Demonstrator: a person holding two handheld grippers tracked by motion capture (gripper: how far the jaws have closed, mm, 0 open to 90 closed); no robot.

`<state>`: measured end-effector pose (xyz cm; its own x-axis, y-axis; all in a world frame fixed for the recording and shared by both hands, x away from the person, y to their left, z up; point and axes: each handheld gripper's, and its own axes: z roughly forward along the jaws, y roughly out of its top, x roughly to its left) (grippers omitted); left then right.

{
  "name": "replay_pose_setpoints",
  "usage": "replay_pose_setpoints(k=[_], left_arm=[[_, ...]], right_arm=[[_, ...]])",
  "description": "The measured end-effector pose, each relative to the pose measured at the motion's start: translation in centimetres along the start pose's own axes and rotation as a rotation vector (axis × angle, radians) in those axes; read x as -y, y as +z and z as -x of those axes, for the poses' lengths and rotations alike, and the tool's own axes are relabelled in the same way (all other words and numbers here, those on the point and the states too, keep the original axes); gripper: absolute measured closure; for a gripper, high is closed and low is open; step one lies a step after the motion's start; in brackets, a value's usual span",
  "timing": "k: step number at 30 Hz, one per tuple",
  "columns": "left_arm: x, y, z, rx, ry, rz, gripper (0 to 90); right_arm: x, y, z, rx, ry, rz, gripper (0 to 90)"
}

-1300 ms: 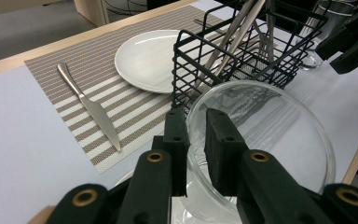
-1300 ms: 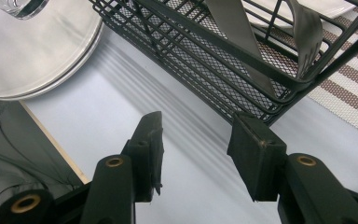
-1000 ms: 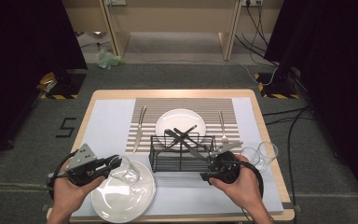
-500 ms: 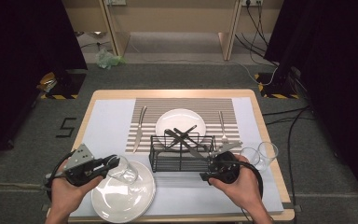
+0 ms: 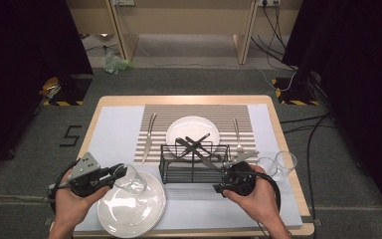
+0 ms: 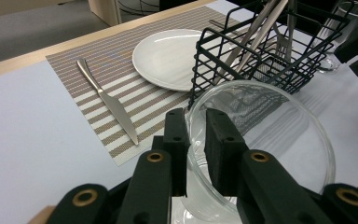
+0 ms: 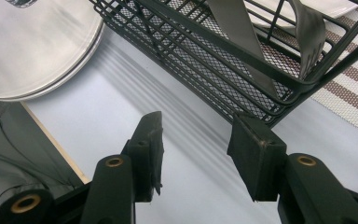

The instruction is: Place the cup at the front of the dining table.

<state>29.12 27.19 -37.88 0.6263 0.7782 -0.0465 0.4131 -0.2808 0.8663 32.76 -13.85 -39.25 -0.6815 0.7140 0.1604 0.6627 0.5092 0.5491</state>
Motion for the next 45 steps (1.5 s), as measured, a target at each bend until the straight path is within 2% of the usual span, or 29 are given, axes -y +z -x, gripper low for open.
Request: replay_pose_setpoints(k=[10, 45], left_arm=[[-0.1, 0.4, -0.3, -0.017, -0.003, -0.003, 78.4], [-0.4, 2.1, -1.1, -0.025, -0.016, -0.008, 78.4]], right_arm=[[0.0, 0.0, 0.0, 0.001, -0.001, 0.001, 54.2], [0.0, 0.1, 0.0, -0.002, 0.004, 0.001, 54.2]])
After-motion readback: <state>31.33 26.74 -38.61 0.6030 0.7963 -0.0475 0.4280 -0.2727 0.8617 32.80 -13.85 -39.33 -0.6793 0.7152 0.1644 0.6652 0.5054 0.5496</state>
